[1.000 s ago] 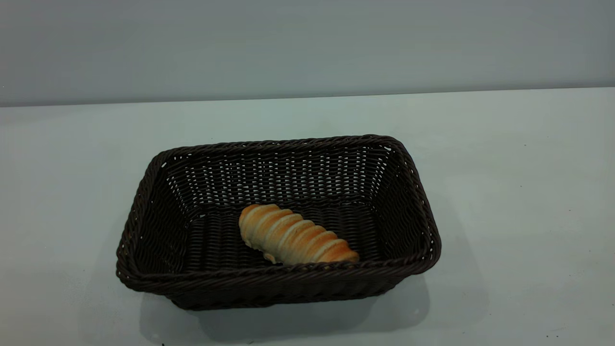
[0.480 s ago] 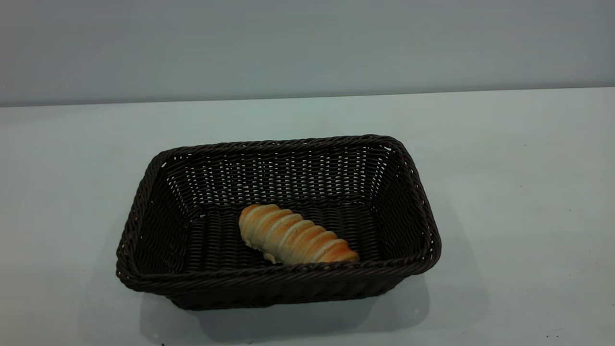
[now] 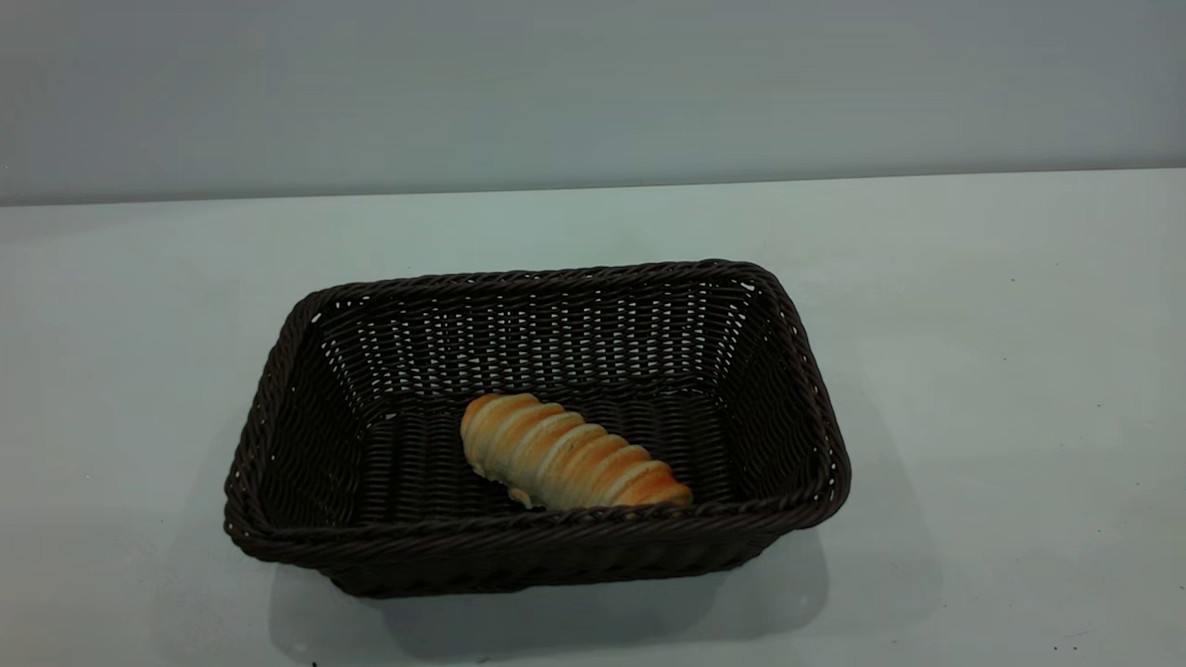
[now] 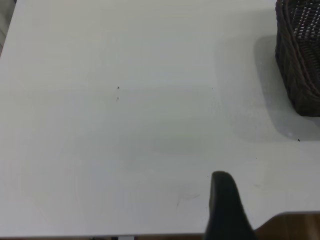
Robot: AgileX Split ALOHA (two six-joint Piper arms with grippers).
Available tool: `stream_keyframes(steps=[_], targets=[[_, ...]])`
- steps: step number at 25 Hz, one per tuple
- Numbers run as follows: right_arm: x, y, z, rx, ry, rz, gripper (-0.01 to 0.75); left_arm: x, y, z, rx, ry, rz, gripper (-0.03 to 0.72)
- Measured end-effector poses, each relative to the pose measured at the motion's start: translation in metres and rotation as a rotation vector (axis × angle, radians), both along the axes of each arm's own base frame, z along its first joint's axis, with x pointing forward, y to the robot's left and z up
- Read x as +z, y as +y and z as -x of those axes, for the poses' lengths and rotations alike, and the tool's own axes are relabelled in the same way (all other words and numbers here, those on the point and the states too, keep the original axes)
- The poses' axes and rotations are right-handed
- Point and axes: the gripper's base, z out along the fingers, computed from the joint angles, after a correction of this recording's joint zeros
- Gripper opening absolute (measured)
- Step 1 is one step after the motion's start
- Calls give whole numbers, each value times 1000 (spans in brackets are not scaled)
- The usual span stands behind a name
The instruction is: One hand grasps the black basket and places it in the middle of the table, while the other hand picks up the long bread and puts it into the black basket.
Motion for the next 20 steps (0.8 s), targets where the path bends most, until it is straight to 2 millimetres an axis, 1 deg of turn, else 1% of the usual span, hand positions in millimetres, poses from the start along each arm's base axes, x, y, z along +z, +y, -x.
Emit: stream_keyframes(steps=[4,11,20], targets=[[0,-1,0,-23,0,-18,399,0,0,0,0,0,0,525],[-1,-13,-2,-240,19,-82,399,0,0,0,0,0,0,525],[-1,-12,-2,-191,18,-80,399,0,0,0,0,0,0,525]])
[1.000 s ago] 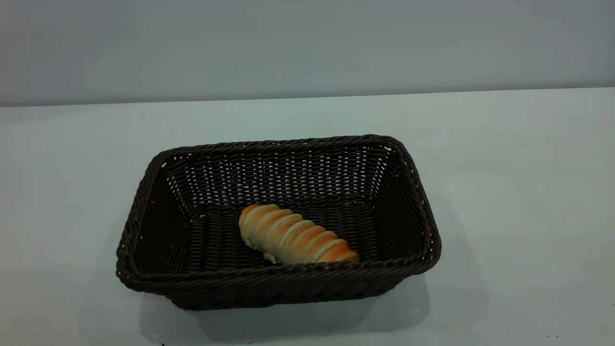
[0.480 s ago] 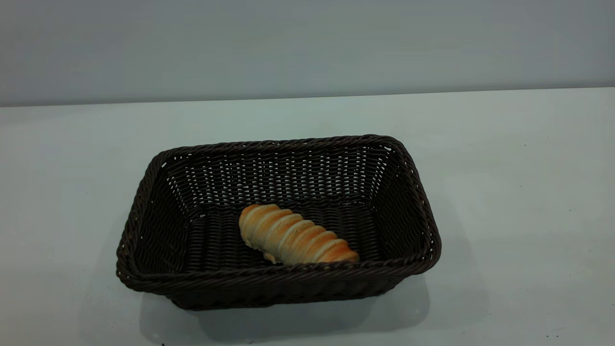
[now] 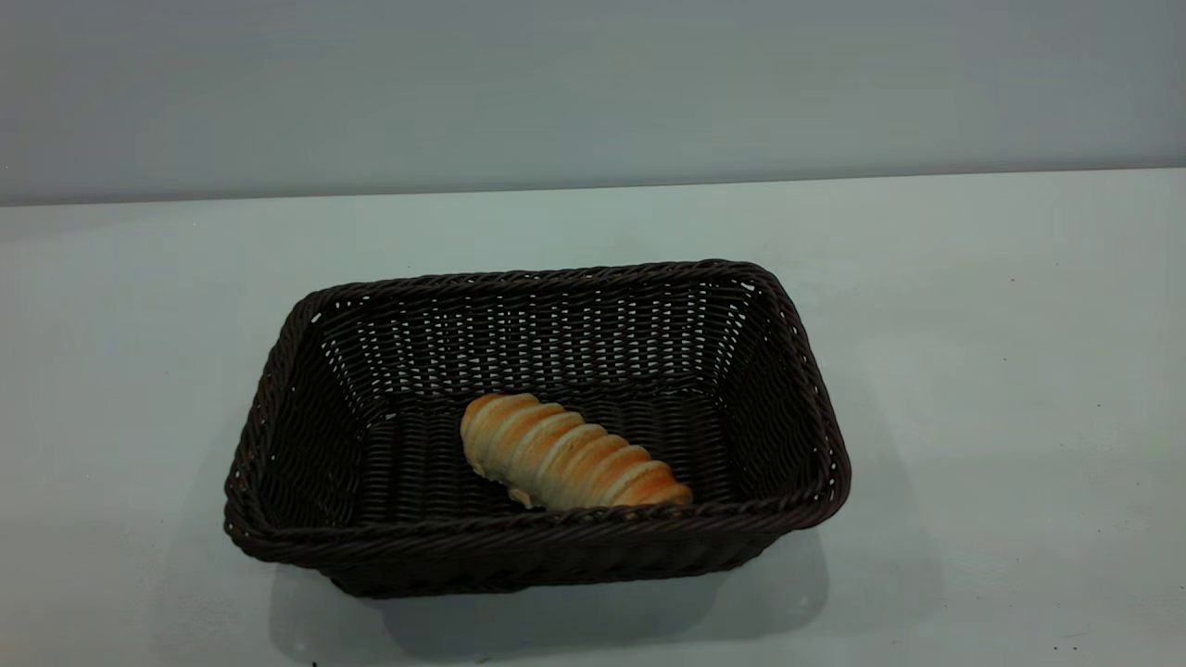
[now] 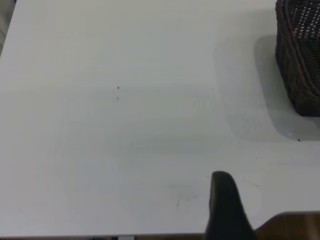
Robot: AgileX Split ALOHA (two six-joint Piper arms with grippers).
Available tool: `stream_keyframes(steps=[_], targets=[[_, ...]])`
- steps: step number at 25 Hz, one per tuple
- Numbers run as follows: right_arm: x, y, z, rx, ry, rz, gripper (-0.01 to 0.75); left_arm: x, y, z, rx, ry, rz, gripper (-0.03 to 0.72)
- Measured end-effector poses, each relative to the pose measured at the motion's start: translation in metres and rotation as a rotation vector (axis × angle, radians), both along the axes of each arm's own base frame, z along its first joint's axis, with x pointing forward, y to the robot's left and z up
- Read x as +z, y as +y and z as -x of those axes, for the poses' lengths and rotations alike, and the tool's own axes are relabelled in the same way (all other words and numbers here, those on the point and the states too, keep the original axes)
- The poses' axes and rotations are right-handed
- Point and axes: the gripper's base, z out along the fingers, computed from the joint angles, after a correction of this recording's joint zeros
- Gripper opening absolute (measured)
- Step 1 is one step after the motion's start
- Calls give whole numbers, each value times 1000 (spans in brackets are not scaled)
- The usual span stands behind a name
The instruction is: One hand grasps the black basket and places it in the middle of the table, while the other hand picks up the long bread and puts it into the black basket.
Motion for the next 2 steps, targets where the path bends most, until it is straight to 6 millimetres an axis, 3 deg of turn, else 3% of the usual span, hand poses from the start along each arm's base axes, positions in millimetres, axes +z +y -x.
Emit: stream_keyframes(steps=[2], targets=[[0,0,0,0,0,1,399,0,0,0,0,0,0,525]])
